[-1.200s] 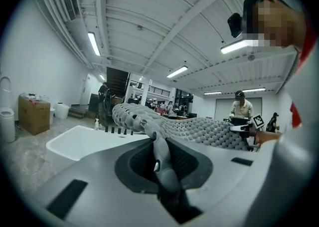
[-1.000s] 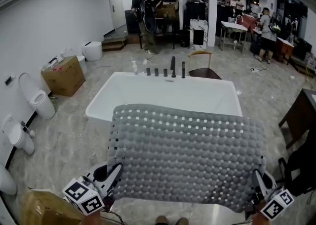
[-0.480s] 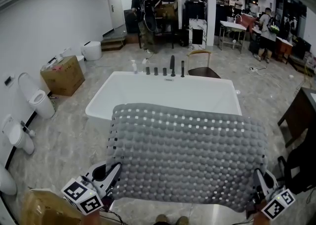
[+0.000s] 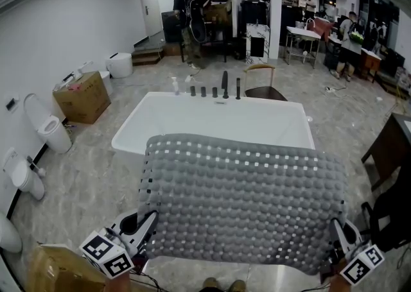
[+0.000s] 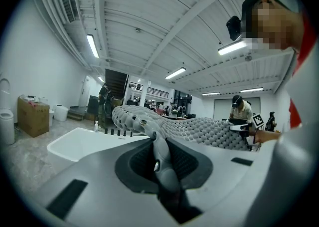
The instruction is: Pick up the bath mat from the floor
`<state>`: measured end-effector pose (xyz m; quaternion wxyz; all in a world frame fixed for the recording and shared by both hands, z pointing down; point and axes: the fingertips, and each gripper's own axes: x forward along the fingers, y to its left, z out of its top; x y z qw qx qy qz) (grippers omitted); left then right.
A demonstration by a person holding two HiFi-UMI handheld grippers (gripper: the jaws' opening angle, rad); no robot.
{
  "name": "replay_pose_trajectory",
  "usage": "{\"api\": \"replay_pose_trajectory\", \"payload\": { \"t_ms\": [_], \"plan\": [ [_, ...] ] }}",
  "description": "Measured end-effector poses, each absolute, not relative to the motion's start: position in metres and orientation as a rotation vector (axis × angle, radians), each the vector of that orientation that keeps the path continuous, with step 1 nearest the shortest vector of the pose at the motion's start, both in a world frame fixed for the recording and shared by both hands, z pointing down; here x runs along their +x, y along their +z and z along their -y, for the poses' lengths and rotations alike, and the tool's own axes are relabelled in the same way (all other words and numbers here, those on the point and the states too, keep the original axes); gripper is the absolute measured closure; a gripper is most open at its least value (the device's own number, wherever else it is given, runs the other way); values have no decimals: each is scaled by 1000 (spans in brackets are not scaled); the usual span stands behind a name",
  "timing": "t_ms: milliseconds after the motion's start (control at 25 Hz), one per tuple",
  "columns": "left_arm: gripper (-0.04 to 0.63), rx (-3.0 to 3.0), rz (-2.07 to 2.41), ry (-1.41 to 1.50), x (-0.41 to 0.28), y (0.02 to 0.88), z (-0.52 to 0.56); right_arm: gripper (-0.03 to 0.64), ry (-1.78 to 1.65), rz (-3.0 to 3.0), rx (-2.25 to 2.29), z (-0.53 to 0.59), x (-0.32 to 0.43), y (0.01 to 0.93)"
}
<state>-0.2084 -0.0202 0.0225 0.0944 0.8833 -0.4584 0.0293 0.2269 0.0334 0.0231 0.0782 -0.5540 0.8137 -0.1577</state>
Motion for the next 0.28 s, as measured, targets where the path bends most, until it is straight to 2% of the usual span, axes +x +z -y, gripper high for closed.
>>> {"api": "replay_pose_trajectory", "payload": {
  "t_ms": [280],
  "plan": [
    [546, 2618, 1359, 92, -212, 22, 21, 574, -472, -2447, -1667, -33, 222, 22]
  ]
}}
